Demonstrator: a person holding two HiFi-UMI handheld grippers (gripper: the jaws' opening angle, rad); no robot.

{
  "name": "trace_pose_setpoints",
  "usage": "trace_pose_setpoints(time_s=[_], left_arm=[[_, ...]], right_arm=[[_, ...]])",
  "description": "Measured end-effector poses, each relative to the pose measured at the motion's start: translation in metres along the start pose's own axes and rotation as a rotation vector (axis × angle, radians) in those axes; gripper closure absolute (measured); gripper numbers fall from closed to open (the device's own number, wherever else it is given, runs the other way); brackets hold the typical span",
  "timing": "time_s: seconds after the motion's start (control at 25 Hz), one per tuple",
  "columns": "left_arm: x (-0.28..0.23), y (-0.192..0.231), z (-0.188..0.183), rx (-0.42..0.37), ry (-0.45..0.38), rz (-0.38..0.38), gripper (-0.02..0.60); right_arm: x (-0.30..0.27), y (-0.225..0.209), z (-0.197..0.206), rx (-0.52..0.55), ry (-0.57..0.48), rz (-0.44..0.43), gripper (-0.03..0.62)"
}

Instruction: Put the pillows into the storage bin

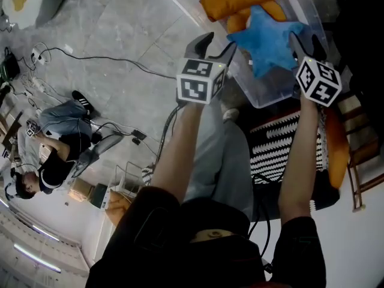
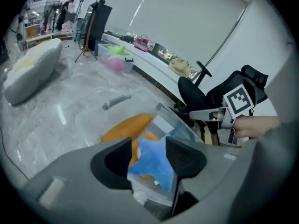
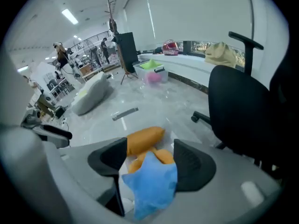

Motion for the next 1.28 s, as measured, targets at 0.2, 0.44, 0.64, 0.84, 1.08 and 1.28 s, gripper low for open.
trace_pose_setpoints(time_s=[0.2,0.44,0.64,0.84,1.08,1.28], left_arm=[[-0.001,-0.035,-0.014,-0.108,0.0,0.072,0.526],[0.0,-0.097,-0.043,-0.265,-0.021,0.198,0.571],[0.009,-0.173,-0.057,-0.456,-0.04,0.371,0.571],[0.042,-0.26,-0.052,-0.55,-0.058,0.538,0.572],[0.11,-0.352,-0.044,-0.644,-0.077,0.69,0.572],[0.172,-0.419,-0.038,-0.666,-0.127,0.777,0.572]], right_arm=[[0.042,0.003,0.033,-0.14,-0.028,-0.026,0.512],[0.112,0.005,0.059,-0.315,-0.13,-0.021,0.591],[0.18,0.0,0.083,-0.443,-0.273,0.034,0.591],[0.26,-0.012,0.115,-0.515,-0.345,0.128,0.591],[0.377,-0.017,0.151,-0.644,-0.502,0.297,0.591],[0.476,-0.014,0.188,-0.757,-0.637,0.444,0.591]])
Point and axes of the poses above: the fingertips, and each gripper's own axes: x backward along the fingers, y to its left, z out of its underside, the point moved 6 cm from there along x, backward along the fingers, and after that the axes turned 7 degrees about -x, right-handed, at the moved point
